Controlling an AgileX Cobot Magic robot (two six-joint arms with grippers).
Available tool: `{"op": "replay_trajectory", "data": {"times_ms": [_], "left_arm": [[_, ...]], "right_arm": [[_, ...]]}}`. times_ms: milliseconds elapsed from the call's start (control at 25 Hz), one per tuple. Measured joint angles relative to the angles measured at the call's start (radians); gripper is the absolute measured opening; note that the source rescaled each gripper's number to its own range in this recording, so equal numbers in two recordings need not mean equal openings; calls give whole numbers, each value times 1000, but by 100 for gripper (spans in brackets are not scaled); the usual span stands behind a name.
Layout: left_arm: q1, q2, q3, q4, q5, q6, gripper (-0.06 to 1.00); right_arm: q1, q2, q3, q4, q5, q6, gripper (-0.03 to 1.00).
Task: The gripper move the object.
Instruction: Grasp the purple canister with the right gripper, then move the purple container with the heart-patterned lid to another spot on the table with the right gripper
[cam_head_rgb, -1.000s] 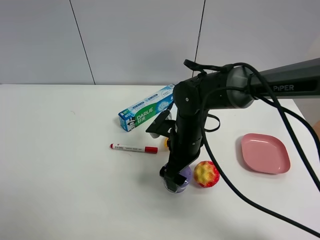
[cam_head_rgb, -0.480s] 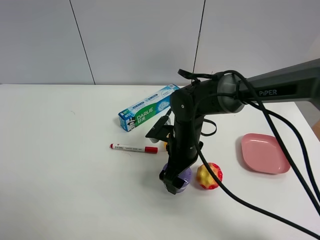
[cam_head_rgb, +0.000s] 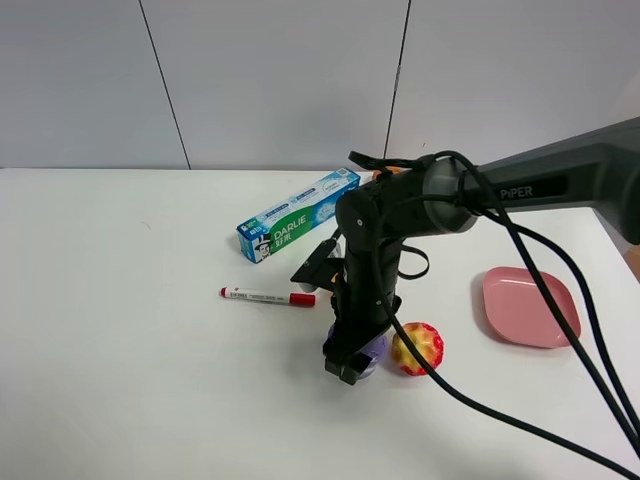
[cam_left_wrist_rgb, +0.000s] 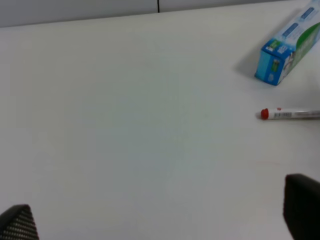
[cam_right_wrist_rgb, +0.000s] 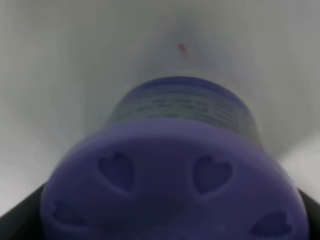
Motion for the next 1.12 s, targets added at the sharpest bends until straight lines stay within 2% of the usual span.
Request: {"op": "replay_trajectory", "data": {"times_ms": [400, 680, 920, 1120], "left_arm": [[0, 0, 0, 0, 0, 0, 100], [0, 0, 0, 0, 0, 0, 100], [0, 0, 0, 0, 0, 0, 100], [0, 0, 0, 0, 0, 0, 100]], "right_arm": [[0, -12, -4, -1, -11, 56, 0], [-2, -141, -19, -33, -25, 117, 0], [-82, -236, -52, -73, -21, 181, 0], [-193, -268, -53, -101, 16, 229, 0]]}}
